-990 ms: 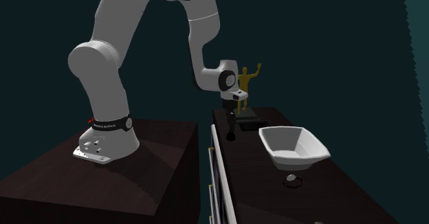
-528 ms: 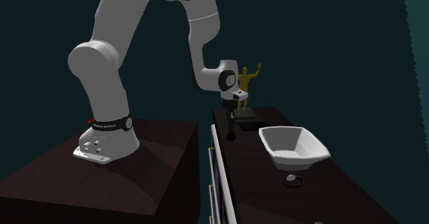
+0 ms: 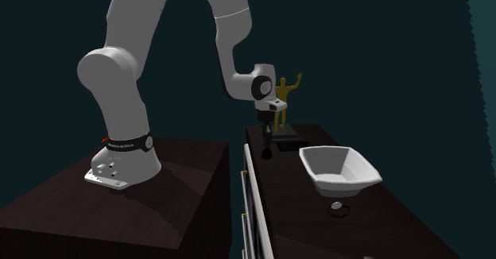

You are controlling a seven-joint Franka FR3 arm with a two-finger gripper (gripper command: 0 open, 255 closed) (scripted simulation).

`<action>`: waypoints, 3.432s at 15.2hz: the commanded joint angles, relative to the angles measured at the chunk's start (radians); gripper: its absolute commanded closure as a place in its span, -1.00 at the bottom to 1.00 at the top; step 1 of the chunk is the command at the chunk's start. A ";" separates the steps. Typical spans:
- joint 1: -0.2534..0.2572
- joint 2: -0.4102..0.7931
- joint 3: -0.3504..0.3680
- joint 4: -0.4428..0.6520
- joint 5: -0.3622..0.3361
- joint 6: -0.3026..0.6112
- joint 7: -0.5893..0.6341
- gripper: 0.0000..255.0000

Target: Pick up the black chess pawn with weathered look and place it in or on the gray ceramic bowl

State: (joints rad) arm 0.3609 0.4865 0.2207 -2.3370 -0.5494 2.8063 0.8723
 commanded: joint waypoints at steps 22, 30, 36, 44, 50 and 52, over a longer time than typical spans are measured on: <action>-0.139 -0.319 0.191 -0.058 0.290 -0.239 -0.231 1.00; -0.173 -0.362 0.189 -0.009 0.349 -0.319 -0.324 1.00; -0.235 -0.264 0.133 0.142 0.327 -0.370 -0.438 1.00; -0.298 -0.100 0.078 0.407 0.310 -0.466 -0.575 1.00; -0.330 0.047 0.047 0.657 0.305 -0.565 -0.668 1.00; -0.328 0.062 0.044 0.651 0.299 -0.546 -0.663 1.00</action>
State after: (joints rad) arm 0.0334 0.5295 0.2684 -1.6995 -0.2470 2.2564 0.2127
